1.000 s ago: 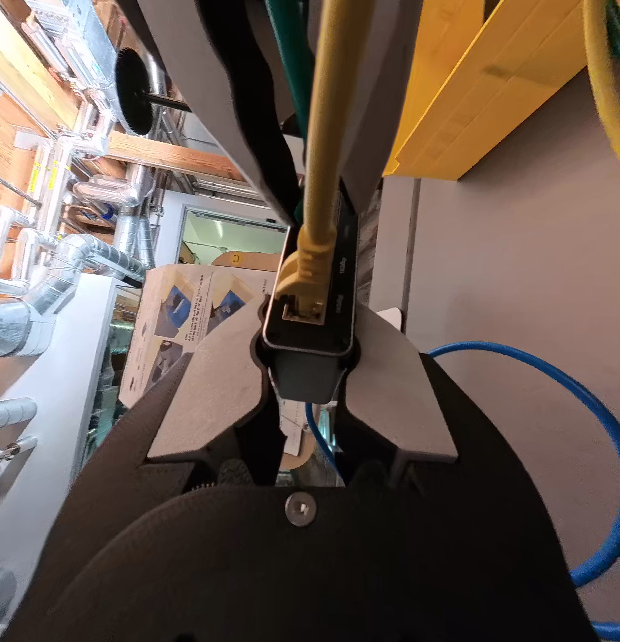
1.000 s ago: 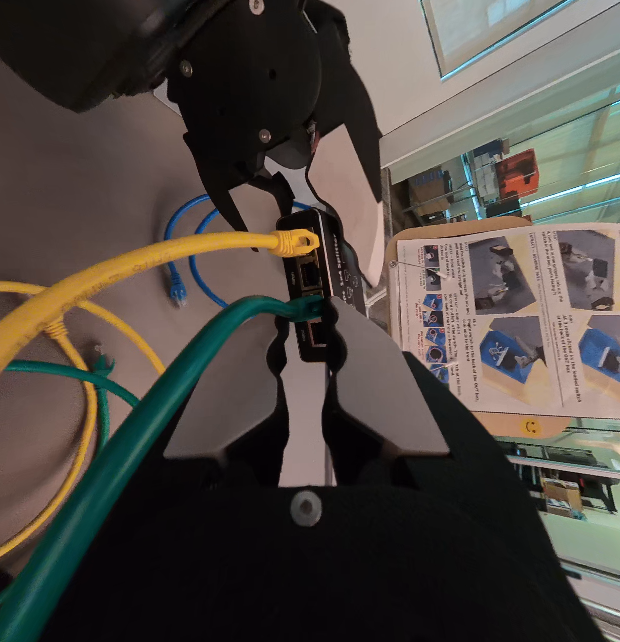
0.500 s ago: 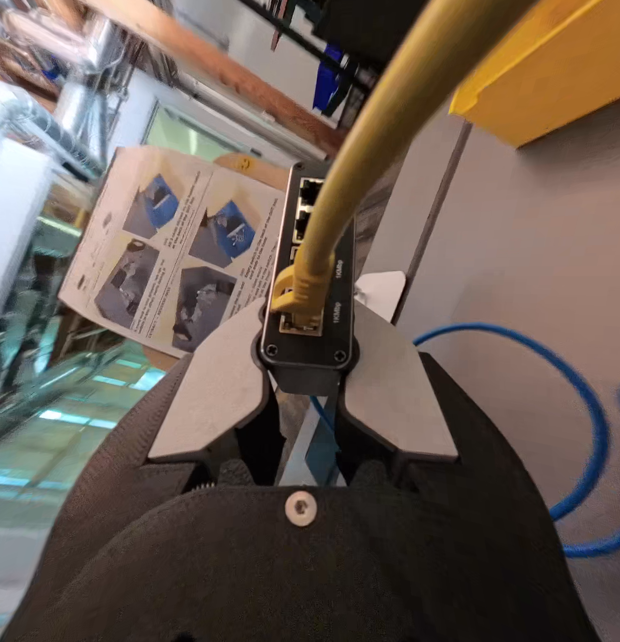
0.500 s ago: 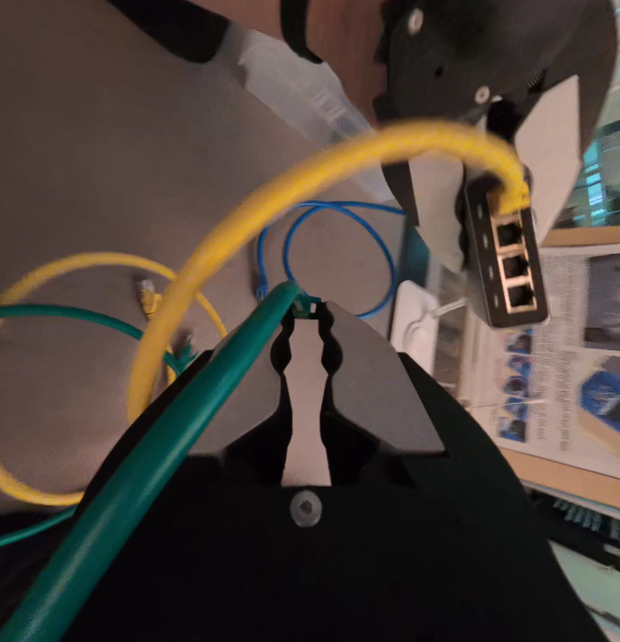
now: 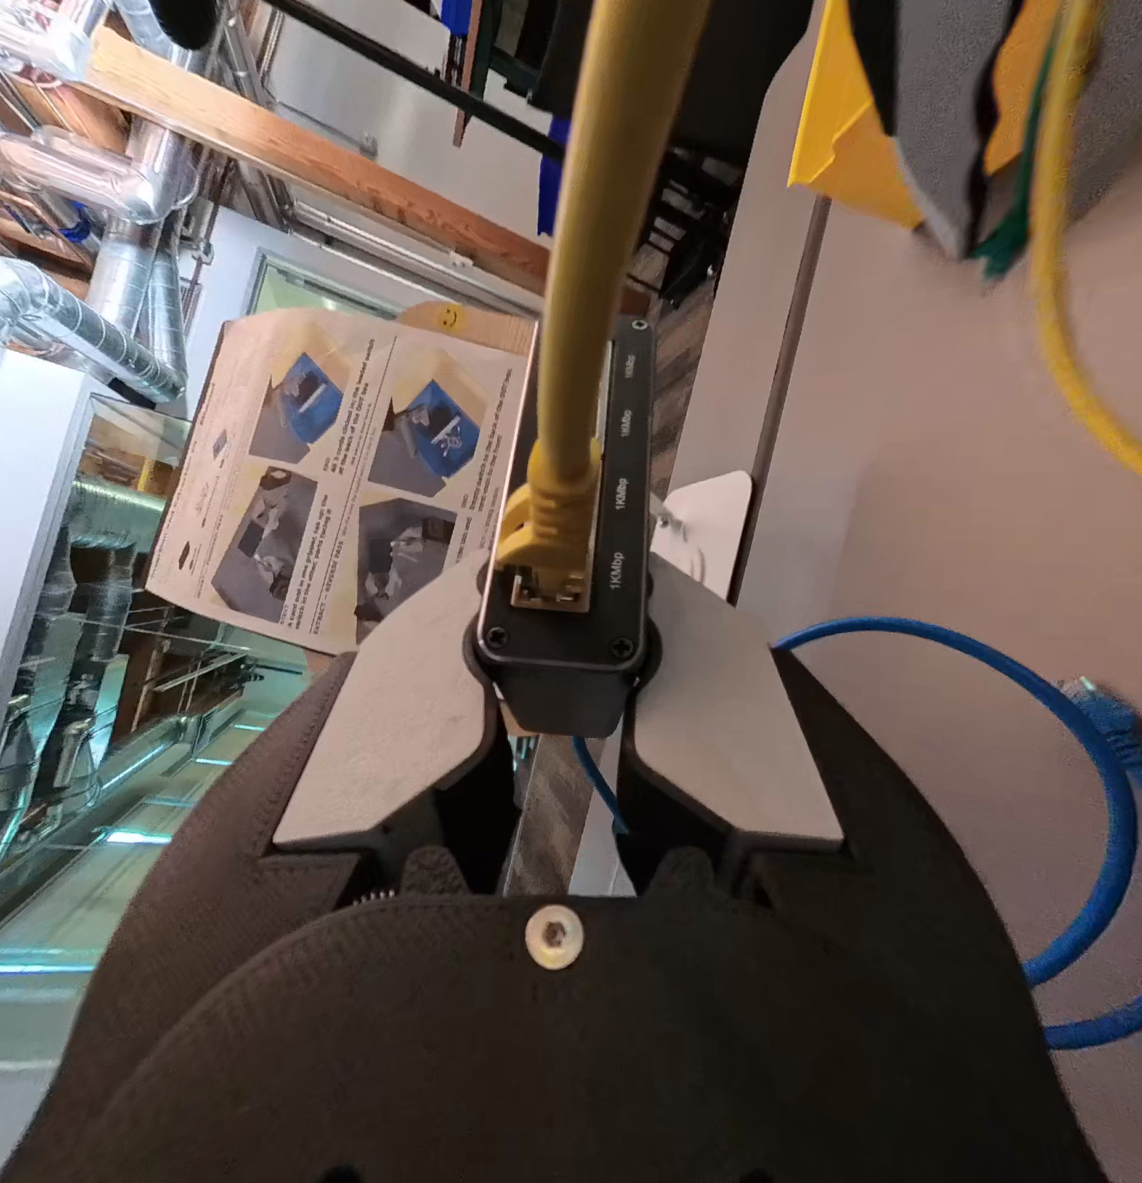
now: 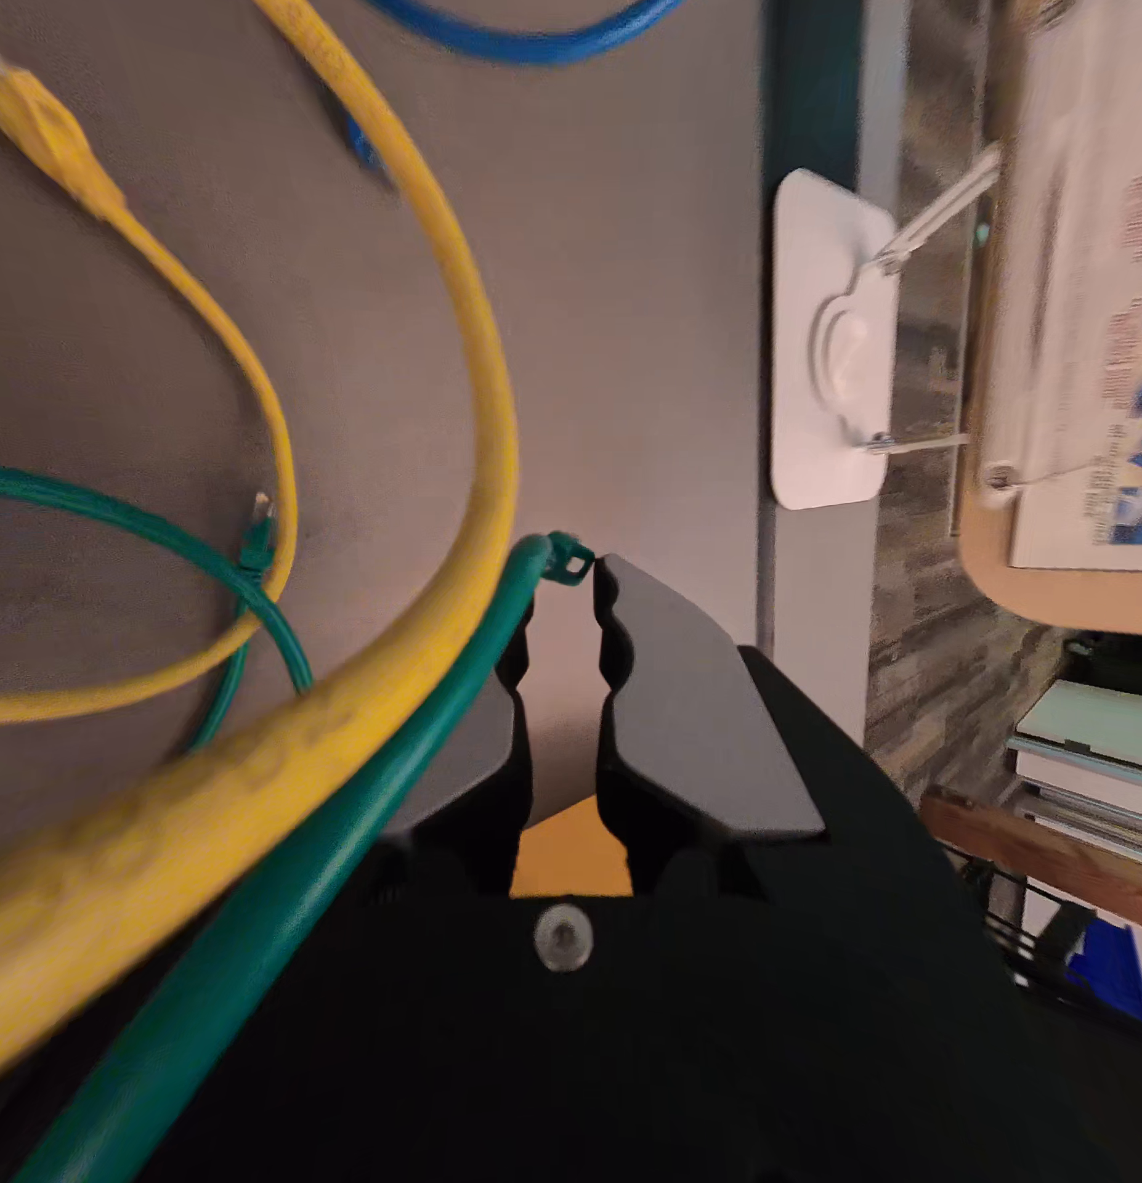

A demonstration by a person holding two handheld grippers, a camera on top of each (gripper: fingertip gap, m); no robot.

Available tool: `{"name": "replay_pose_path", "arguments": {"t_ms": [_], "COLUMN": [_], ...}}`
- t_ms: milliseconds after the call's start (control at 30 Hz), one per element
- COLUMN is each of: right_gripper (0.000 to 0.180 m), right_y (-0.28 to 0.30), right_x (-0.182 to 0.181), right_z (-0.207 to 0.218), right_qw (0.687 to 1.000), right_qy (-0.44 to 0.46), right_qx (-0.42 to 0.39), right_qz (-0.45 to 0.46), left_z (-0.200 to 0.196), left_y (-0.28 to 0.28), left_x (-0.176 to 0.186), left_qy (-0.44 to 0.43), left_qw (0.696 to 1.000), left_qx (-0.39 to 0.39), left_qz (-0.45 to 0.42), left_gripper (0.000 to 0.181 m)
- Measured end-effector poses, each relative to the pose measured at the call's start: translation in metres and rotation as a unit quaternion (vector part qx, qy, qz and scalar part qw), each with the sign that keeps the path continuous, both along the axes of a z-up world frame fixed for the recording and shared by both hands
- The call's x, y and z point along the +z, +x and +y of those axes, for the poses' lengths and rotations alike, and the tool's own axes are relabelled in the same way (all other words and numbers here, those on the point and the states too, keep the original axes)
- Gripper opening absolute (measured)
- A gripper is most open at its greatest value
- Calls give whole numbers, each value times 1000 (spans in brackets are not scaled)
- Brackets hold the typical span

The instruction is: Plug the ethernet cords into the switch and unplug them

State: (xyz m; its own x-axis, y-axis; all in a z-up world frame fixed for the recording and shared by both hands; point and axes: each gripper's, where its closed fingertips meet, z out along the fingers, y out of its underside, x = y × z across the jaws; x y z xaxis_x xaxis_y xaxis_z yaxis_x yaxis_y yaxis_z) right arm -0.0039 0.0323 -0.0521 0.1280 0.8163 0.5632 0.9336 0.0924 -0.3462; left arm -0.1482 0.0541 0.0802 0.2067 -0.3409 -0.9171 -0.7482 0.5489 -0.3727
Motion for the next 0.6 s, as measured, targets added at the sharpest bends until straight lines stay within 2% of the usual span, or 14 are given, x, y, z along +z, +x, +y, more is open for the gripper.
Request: {"name": "replay_pose_path", "arguments": {"t_ms": [100, 233, 333, 400, 467, 600], "right_gripper": [26, 45, 45, 42, 38, 33], "right_y": [-13, -23, -16, -17, -35, -76], "right_x": [-5, 37, 78, 113, 136, 141], "right_z": [-6, -20, -23, -26, -42, -65], "right_qw": [999, 990, 979, 963, 942, 924], "right_qy": [-15, -8, 69, 154, 206, 278], "right_qx": [21, 59, 69, 73, 111, 158], "right_qz": [19, 131, 177, 208, 239, 210], "left_z": [5, 5, 2, -2, -10, -19], "left_y": [-8, -9, -3, 9, 26, 47], "left_x": [-2, -2, -8, -17, -26, -43], "left_qy": [-3, -14, -7, -9, -13, -20], "left_qw": [1000, 1000, 1000, 999, 998, 996], "left_qx": [3, -3, -8, -17, -31, -34], "left_qz": [2, -2, 16, 32, 48, 81], "left_gripper": [36, 36, 36, 36, 36, 36]}}
